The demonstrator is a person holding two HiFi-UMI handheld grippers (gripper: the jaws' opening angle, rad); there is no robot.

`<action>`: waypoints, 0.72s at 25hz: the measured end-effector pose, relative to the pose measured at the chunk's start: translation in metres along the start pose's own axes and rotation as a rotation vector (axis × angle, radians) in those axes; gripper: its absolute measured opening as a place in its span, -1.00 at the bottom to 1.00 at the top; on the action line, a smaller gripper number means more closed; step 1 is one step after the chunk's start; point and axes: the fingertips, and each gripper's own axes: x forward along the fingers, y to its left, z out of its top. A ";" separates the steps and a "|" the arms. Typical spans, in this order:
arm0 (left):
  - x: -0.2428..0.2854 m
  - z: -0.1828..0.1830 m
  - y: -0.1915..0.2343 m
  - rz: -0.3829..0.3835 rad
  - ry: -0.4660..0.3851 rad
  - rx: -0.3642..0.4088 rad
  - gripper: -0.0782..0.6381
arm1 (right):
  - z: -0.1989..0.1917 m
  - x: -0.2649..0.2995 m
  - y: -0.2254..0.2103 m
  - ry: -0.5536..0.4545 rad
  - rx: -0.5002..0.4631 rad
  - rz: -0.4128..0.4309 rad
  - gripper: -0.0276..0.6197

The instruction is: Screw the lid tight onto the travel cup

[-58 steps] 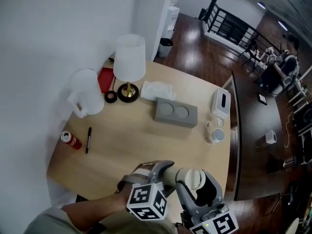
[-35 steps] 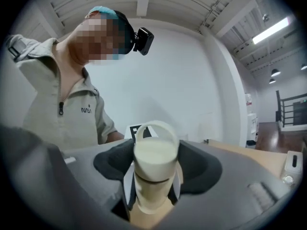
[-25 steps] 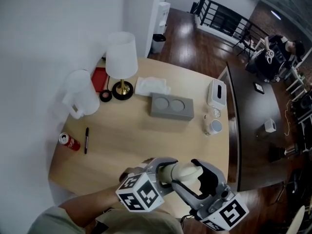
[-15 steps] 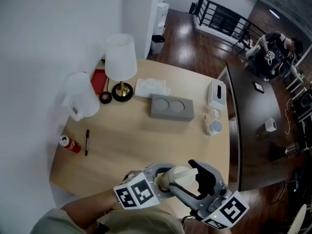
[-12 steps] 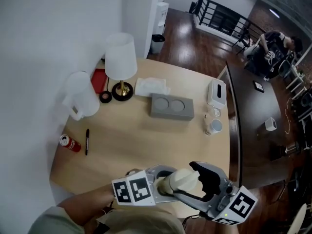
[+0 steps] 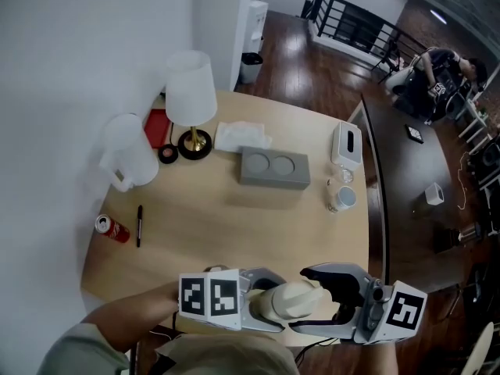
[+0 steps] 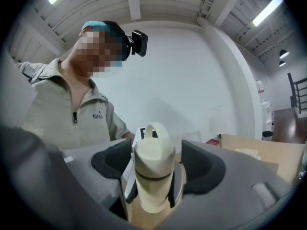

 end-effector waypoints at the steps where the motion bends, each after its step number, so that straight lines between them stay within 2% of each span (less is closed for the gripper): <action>1: 0.000 0.000 0.002 0.006 -0.001 -0.002 0.10 | 0.000 0.001 -0.001 0.002 -0.009 -0.014 0.08; 3: -0.002 0.001 0.009 0.042 -0.009 -0.010 0.10 | 0.002 0.002 -0.006 -0.003 -0.031 -0.065 -0.09; 6: -0.007 0.001 0.030 0.164 -0.004 -0.007 0.10 | 0.000 0.002 -0.019 0.015 -0.079 -0.197 -0.10; 8: -0.012 -0.004 0.049 0.286 0.017 -0.013 0.10 | -0.001 0.004 -0.031 0.029 -0.091 -0.308 -0.10; 12: -0.021 -0.018 0.090 0.592 0.061 -0.047 0.10 | -0.009 0.001 -0.058 0.033 -0.069 -0.557 -0.10; 15: -0.033 -0.025 0.111 0.806 0.088 -0.066 0.10 | -0.011 0.004 -0.069 -0.010 -0.030 -0.685 -0.10; 17: -0.040 -0.029 0.118 0.898 0.094 -0.078 0.10 | -0.011 0.008 -0.072 -0.031 -0.031 -0.743 -0.10; 18: -0.040 -0.029 0.118 0.908 0.085 -0.087 0.10 | -0.012 0.009 -0.072 -0.035 -0.036 -0.760 -0.10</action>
